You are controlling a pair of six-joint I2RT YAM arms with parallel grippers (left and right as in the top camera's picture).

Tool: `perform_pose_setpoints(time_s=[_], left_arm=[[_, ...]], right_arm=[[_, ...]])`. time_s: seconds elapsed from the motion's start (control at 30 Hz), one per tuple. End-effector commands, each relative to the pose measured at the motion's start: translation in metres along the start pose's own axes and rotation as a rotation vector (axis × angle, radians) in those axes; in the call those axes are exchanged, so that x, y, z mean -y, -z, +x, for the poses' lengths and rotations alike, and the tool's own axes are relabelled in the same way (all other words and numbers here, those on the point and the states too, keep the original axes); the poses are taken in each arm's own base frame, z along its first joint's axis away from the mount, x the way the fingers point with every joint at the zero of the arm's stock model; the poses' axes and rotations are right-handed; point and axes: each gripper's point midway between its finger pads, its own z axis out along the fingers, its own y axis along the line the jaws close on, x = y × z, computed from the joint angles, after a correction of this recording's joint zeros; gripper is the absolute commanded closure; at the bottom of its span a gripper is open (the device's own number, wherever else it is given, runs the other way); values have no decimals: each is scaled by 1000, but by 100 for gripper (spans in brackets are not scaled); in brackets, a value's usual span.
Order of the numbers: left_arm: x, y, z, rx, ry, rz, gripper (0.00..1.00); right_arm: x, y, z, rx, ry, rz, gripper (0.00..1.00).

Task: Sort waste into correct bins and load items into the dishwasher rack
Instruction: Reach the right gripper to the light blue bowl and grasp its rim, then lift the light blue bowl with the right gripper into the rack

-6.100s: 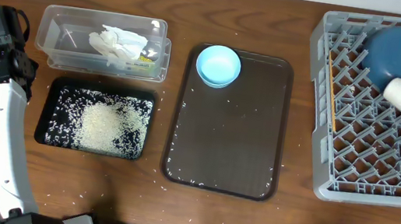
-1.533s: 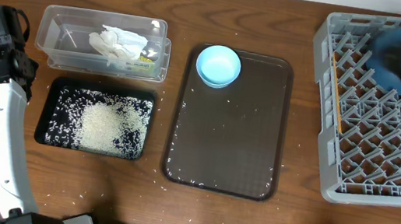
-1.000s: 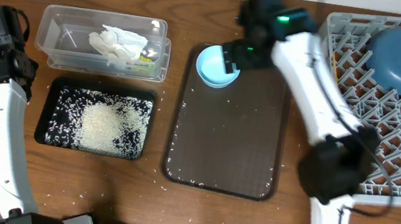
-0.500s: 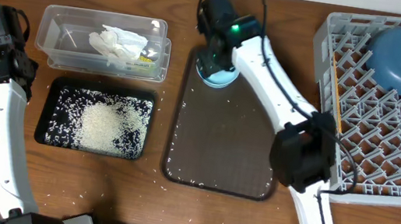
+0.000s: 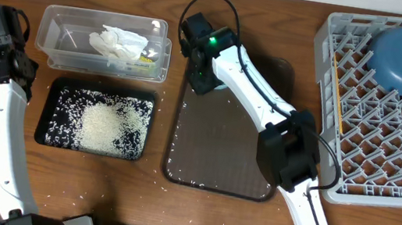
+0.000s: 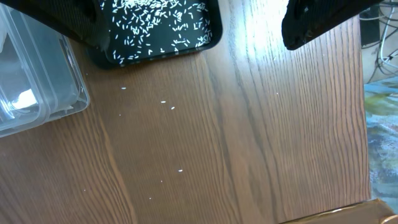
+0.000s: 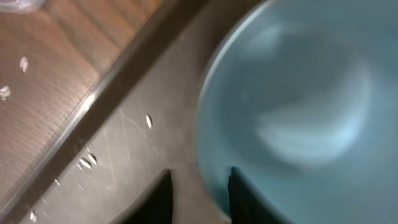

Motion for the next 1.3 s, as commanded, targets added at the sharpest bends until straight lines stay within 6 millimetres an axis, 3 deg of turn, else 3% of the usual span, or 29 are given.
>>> perform_pose_setpoints(time_s=[0.0, 0.1, 0.2, 0.33, 0.47, 0.6, 0.7, 0.83, 1.0, 1.27], left_arm=[[-2, -1, -1, 2, -12, -8, 9], [-2, -1, -1, 2, -12, -8, 9], [-2, -1, -1, 2, -12, -8, 9], [-2, -1, -1, 2, -12, -8, 9], [-2, -1, -1, 2, -12, -8, 9], [-2, -1, -1, 2, -12, -8, 9], [-2, -1, -1, 2, -12, -8, 9], [-2, -1, -1, 2, -12, -8, 9], [-2, -1, -1, 2, -12, -8, 9], [-2, -1, -1, 2, -12, -8, 9]], right_arm=[[-2, 4, 3, -15, -2, 5, 99], [-1, 20, 6, -17, -4, 5, 99], [3, 48, 4, 13, -12, 7, 99], [28, 114, -4, 126, -63, 21, 99], [81, 191, 4, 268, -190, 51, 99], [148, 258, 37, 388, -367, 45, 99], [192, 289, 68, 454, -470, -16, 99], [231, 303, 108, 502, -548, -194, 99], [253, 303, 149, 577, -600, -484, 99], [293, 271, 204, 707, -763, -717, 99]])
